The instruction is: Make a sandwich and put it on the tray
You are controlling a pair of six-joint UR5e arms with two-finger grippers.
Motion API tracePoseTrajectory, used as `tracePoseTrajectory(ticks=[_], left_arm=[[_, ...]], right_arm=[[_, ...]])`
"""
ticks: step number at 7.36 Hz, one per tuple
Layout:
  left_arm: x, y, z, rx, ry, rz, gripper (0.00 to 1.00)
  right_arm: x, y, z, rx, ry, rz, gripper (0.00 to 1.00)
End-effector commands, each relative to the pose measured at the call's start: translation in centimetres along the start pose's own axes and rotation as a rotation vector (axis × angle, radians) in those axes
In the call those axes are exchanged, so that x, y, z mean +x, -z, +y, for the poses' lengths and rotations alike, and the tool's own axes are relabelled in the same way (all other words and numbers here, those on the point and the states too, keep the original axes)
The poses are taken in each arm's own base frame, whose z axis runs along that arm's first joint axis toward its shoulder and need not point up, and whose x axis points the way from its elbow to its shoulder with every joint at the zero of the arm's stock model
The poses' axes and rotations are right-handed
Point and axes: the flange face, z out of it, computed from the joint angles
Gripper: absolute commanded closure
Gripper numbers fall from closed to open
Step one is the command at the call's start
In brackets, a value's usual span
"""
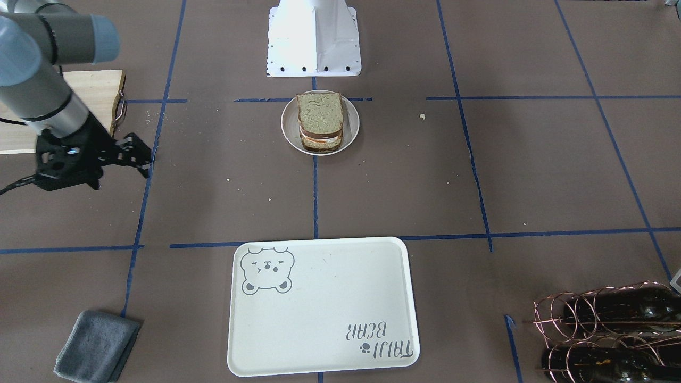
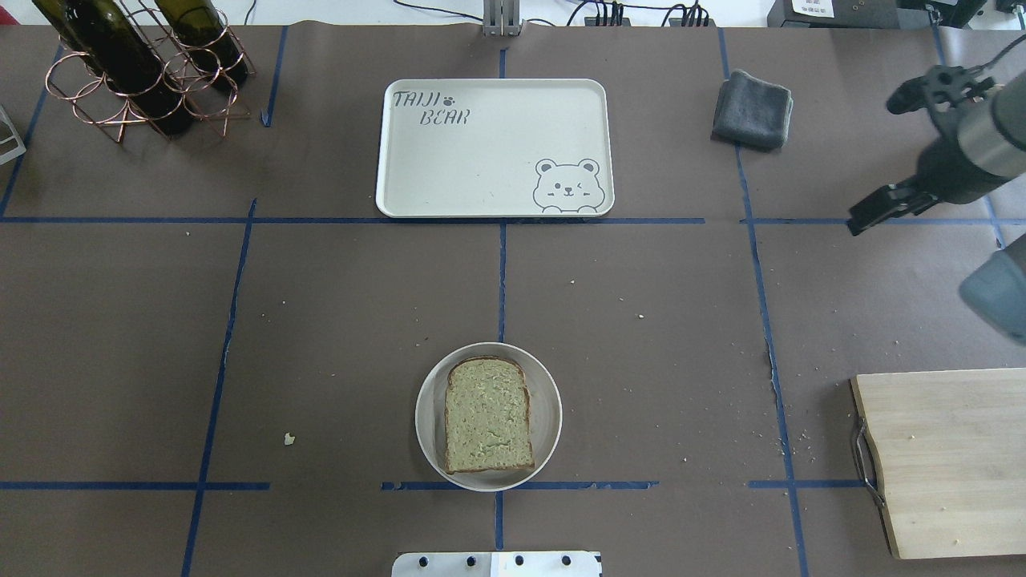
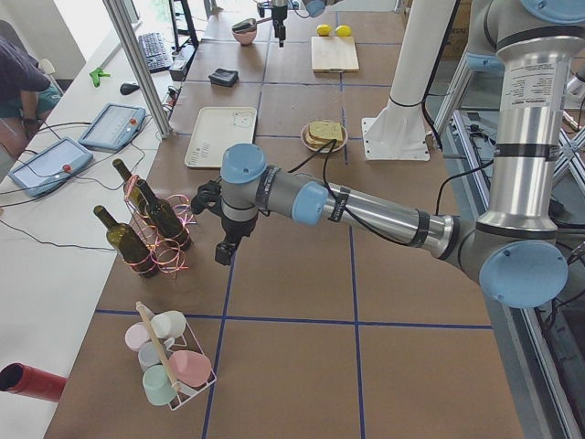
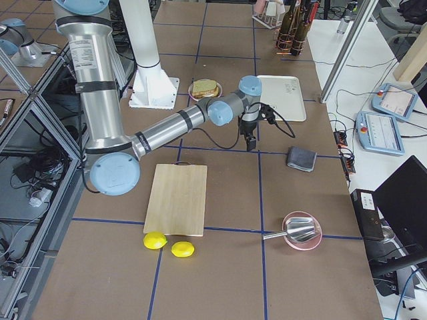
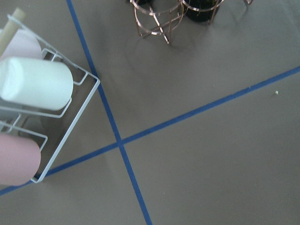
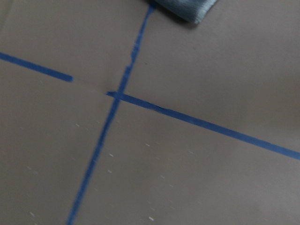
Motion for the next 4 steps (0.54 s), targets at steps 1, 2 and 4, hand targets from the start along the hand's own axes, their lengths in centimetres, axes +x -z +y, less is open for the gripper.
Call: tracePoseTrajectory(ticks=[1,2,4], left_arm=[[3.2,3.3,-4.5,0.218,-0.122,0.013,0.0],[6.4,1.9,-5.0,0.214,-0.145,0.155,0.0],[14.1,0.4,-6.2,0.277,-0.196,0.286,0.0]], right_arm=[[13.4,1.7,10.7,-0.04,-0.009,0.02,0.0],[17.4,2.0,16.4,-0.054,-0.091,0.034,0.0],[21.4,2.6,22.9,-0.056,-0.227,0.046,0.0]])
